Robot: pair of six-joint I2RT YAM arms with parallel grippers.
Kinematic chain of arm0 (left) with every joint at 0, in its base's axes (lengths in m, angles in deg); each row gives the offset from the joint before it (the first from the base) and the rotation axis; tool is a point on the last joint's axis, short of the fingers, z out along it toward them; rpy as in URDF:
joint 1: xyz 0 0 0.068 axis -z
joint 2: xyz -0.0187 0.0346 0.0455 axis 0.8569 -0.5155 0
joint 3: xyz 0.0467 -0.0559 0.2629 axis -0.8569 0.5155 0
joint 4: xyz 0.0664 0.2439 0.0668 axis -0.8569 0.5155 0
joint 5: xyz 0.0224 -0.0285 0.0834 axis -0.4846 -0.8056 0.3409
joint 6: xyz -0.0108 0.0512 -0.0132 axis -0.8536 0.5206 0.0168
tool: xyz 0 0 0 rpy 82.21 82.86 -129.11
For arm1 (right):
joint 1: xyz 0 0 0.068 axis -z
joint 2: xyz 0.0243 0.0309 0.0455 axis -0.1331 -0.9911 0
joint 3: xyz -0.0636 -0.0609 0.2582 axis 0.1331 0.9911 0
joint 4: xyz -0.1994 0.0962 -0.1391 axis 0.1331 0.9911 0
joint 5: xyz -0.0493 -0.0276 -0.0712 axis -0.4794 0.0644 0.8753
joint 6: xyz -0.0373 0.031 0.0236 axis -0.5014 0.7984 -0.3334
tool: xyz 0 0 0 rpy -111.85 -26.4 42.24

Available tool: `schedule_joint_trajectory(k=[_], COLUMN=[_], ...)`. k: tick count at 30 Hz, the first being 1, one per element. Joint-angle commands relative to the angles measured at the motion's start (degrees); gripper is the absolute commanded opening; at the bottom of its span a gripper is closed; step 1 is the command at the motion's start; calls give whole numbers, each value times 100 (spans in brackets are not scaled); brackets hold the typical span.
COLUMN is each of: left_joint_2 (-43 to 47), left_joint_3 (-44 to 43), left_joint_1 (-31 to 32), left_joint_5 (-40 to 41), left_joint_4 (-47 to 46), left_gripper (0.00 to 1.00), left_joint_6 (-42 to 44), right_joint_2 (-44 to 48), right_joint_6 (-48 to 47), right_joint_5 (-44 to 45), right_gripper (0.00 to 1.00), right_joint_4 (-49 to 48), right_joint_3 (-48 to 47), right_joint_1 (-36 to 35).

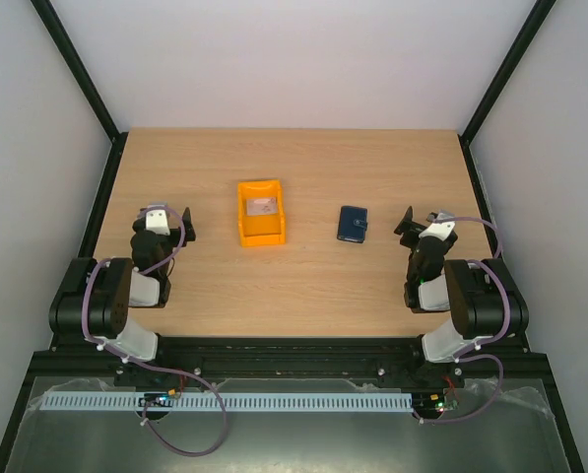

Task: Take the credit cards out of the card holder
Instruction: Pick up the card holder from the center of the board.

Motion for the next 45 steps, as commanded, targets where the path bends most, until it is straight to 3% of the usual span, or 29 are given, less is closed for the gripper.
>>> schedule_joint_trajectory(k=[1, 7, 9, 12, 15, 17, 21, 23, 31, 38, 45], left_joint_2=[44, 129, 335, 702, 556, 417, 429, 535, 780, 726, 695], left_joint_3=[-101, -188, -476, -1706, -3453, -4243, -5218, -5535, -5807, -5673, -5635], left_joint_1=[29, -11, -88, -494, -834, -996, -1071, -1070, -509, -211, -94], left_joint_5=[23, 1, 44, -838, -1727, -2348, -2895, -3162, -3704, -3642, -3586], left_joint_4=[-112, 74, 736, 3088, 5701, 6793, 8307, 8852, 9915, 9884, 9958], left_gripper=[100, 99, 100, 99, 99, 99, 99, 99, 99, 100, 100], left_joint_6=[41, -25, -150, -100, 103, 245, 548, 639, 831, 648, 701], right_joint_2=[110, 183, 671, 1463, 1586, 1501, 1101, 771, -678, -1610, -2062], right_joint_6=[-67, -111, -123, 281, 613, 905, 1659, 1858, 1919, 1748, 1943], right_joint_5=[32, -86, -109, -246, -1295, -1961, -3129, -3414, -3971, -4443, -5113], right_gripper=[99, 99, 99, 99, 99, 94, 69, 61, 59, 54, 37], right_joint_4=[16, 166, 1319, 3609, 5438, 6056, 6518, 6874, 7596, 7904, 7450], right_joint_3=[-67, -184, -548, -1609, -2615, -2967, -3240, -3489, -4423, -4809, -4765], right_joint_1=[5, 9, 6, 13, 8, 5, 11, 7, 3, -50, -143])
